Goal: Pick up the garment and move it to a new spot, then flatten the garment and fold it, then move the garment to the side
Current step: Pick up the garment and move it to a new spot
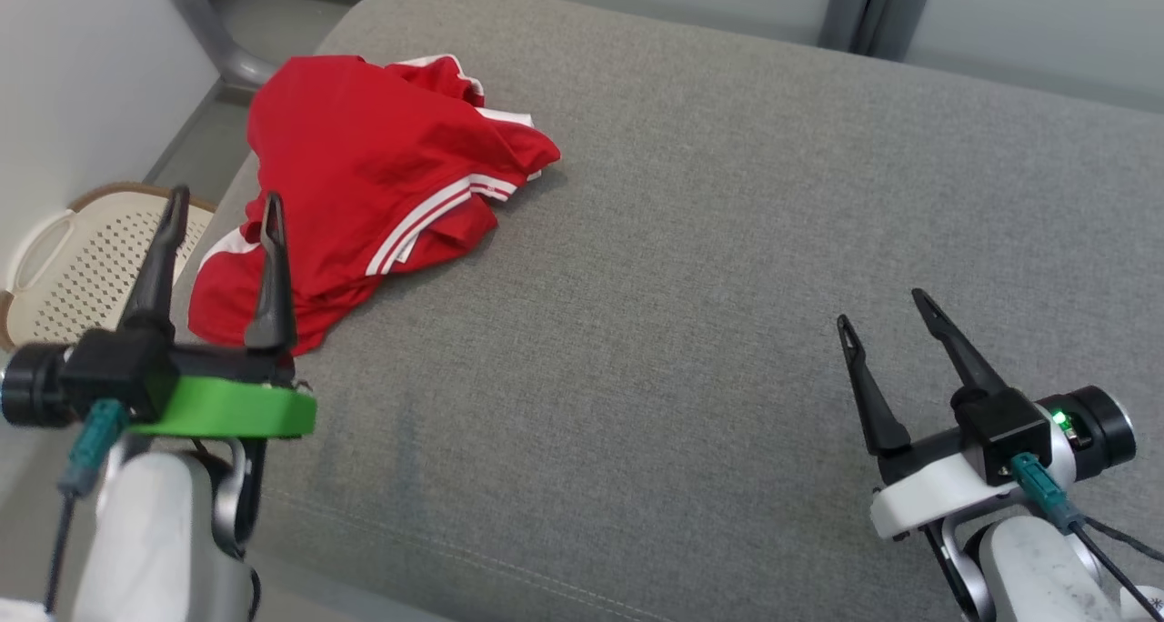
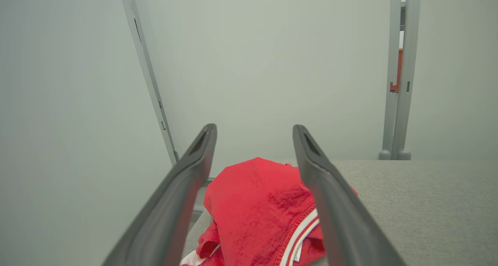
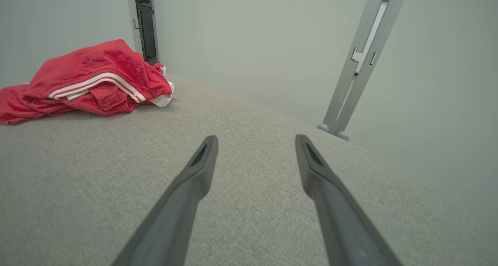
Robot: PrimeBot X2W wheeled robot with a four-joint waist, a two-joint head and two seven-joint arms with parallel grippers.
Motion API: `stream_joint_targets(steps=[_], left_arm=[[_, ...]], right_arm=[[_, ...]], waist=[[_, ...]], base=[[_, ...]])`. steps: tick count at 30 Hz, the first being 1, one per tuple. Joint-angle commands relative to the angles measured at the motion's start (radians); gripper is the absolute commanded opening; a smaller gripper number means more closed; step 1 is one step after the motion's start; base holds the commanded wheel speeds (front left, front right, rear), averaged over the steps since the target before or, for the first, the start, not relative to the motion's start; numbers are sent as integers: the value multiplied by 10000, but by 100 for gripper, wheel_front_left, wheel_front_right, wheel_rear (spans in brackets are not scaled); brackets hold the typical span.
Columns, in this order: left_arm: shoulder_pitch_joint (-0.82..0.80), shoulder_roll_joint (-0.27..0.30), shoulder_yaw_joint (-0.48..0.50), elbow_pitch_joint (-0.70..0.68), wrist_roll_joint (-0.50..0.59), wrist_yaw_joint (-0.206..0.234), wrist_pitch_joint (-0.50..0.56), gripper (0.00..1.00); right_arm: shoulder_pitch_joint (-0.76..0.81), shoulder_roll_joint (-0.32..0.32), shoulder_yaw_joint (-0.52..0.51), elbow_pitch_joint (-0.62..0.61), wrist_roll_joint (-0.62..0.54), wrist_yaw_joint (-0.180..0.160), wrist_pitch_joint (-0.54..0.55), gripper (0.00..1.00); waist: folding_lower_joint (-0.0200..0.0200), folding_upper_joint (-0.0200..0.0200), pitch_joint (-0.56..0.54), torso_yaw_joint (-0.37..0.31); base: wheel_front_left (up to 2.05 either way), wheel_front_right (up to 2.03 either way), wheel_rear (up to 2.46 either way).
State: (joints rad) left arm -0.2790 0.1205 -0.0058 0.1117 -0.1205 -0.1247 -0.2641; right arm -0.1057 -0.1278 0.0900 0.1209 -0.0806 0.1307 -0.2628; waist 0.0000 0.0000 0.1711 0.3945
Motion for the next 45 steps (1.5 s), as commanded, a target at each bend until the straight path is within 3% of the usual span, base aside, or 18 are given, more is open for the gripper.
stream_joint_targets(steps=[1,5,10,17,26,27,28,29,36,45], left_arm=[[-718,279,-36,372,-181,-52,-4,100],[-2691,1160,-755,1917,-1198,-64,347,100],[-5068,1898,-1332,3804,-3041,-59,2126,100],[-7085,2110,-1452,6481,-4588,-57,3775,100],[-7770,2314,-2166,8113,-5430,-56,3922,100],[-7783,2329,-2275,8280,-5495,-56,3953,49],[-7778,2322,-2365,8399,-5571,-56,3951,32],[-7774,2289,-2459,8526,-5712,-56,3971,0],[-7853,2413,-2887,8786,-6220,-57,3049,0],[-7916,2996,-3739,8087,-6474,-57,1599,0]], right_arm=[[-220,-189,-51,-141,-93,1,-31,100],[-470,-580,-164,-443,-194,-1,-31,100],[-778,-958,-298,-830,-301,-1,-31,100],[-1075,-1107,-485,-1109,-345,-1,-31,100],[-1181,-1111,-811,-1324,-357,-1,-31,100],[-1184,-1121,-848,-1334,-360,-1,-30,100],[-1181,-1125,-870,-1333,-367,-1,-28,100],[-1173,-1125,-891,-1336,-374,-1,-19,100],[-1271,-1064,-812,-1198,-384,-1,-8,100],[-1133,-712,-598,-960,-188,-1,-13,100]], waist=[[0,0,938,-260],[0,0,1702,-415],[0,0,2618,-623],[0,0,3483,-1071],[0,0,4179,-1353],[0,0,4232,-1344],[0,0,4264,-1333],[0,0,4296,-1319],[0,0,4192,-1212],[0,0,3008,-1222]], base=[[0,0,0],[0,0,0],[0,0,0],[0,0,0],[0,0,0],[0,0,0],[0,0,0],[0,0,0],[0,0,0],[0,0,0]])
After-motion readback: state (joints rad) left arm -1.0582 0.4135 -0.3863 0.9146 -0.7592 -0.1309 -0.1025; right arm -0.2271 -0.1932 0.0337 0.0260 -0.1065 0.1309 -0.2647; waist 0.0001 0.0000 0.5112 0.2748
